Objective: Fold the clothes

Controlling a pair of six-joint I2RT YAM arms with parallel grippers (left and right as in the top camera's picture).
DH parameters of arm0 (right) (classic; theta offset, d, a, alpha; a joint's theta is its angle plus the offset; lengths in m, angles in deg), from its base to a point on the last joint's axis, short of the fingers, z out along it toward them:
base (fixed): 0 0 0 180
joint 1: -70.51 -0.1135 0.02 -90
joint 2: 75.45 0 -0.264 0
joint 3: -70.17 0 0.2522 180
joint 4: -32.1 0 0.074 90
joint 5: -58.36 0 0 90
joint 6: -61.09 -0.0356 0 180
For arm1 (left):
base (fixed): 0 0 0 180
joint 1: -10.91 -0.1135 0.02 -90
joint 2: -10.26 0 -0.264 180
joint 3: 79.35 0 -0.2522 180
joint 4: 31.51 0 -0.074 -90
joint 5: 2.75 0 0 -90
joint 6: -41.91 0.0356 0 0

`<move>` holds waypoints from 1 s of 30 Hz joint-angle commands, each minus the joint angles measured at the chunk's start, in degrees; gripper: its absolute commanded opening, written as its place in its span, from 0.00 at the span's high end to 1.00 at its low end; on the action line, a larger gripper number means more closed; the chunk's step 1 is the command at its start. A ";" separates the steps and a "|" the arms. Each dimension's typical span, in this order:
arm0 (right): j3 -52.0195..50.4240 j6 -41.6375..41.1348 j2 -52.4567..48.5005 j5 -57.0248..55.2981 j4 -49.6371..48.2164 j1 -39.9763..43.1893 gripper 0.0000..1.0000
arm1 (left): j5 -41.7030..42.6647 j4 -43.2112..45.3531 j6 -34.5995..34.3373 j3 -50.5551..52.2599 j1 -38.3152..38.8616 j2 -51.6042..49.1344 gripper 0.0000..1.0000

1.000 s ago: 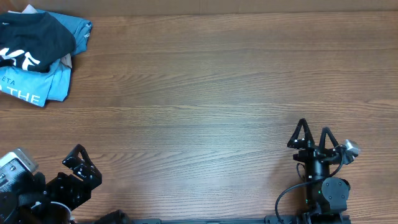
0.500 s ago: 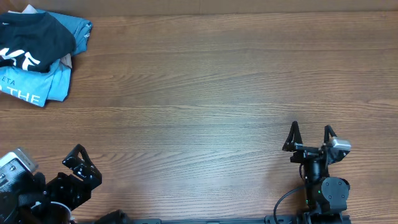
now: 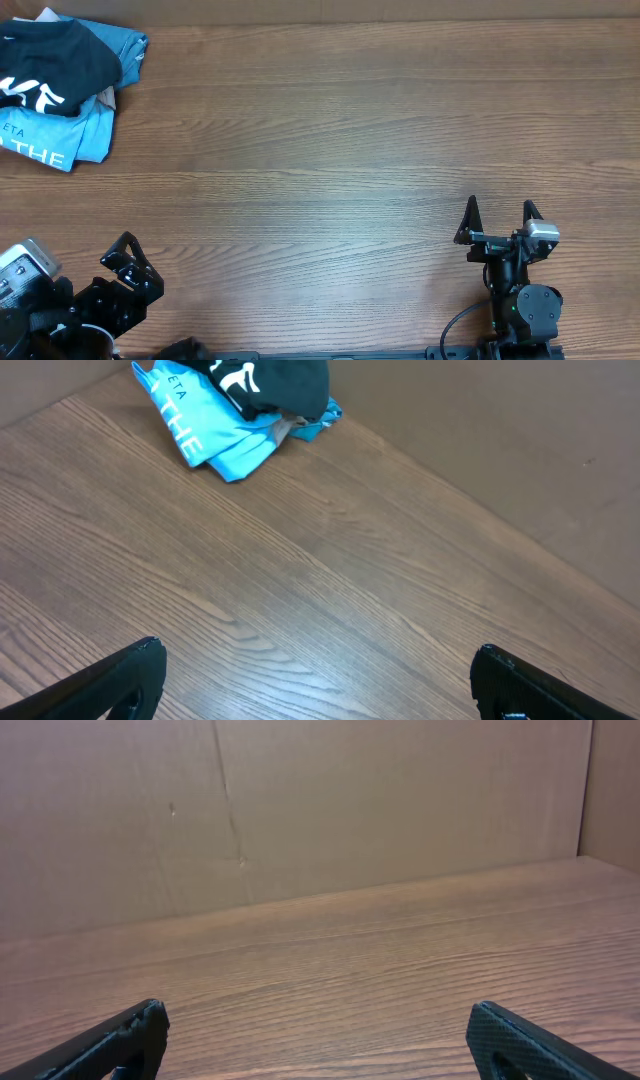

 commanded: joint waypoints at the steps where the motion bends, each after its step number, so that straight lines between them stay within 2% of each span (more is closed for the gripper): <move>1: -0.61 0.46 0.63 0.04 -0.17 0.15 0.00 | -0.76 0.02 -0.98 0.07 0.28 -0.31 0.00; 4: -0.61 0.46 0.63 0.04 -0.20 0.15 0.00 | -0.15 -0.90 -1.36 0.09 0.28 -0.33 0.00; 5: -0.61 0.46 0.63 0.04 -0.20 0.15 0.00 | 3.80 0.87 -0.70 0.33 0.70 -0.63 0.00; 7: -0.61 0.46 0.63 0.04 -0.17 0.15 0.00 | 14.56 9.49 8.61 3.74 4.33 -0.61 0.00; 9: -0.61 0.46 0.63 0.04 -0.17 0.15 0.00 | 15.80 16.02 9.60 8.20 8.81 -0.28 0.00; 11: -0.61 0.46 0.63 0.04 -0.20 0.15 0.00 | 15.80 23.21 9.60 15.96 14.36 0.70 0.00; 13: -0.61 0.46 0.63 0.04 -0.20 0.15 0.00 | 16.04 34.32 9.75 28.15 20.33 3.26 0.00; 17: -0.61 0.46 0.63 0.04 -0.20 0.15 0.00 | 16.00 52.74 9.94 46.42 26.93 10.25 0.00; 21: -0.61 0.46 0.63 0.04 -0.20 0.15 0.00 | 15.28 67.19 12.87 63.19 26.25 18.71 0.00; 25: -0.61 0.46 0.63 0.04 -0.20 0.15 0.00 | 12.90 80.35 12.76 77.26 24.28 26.40 0.00; 30: -0.61 0.46 0.63 0.04 -0.20 0.15 0.00 | 10.73 86.79 12.76 84.87 22.01 32.06 0.00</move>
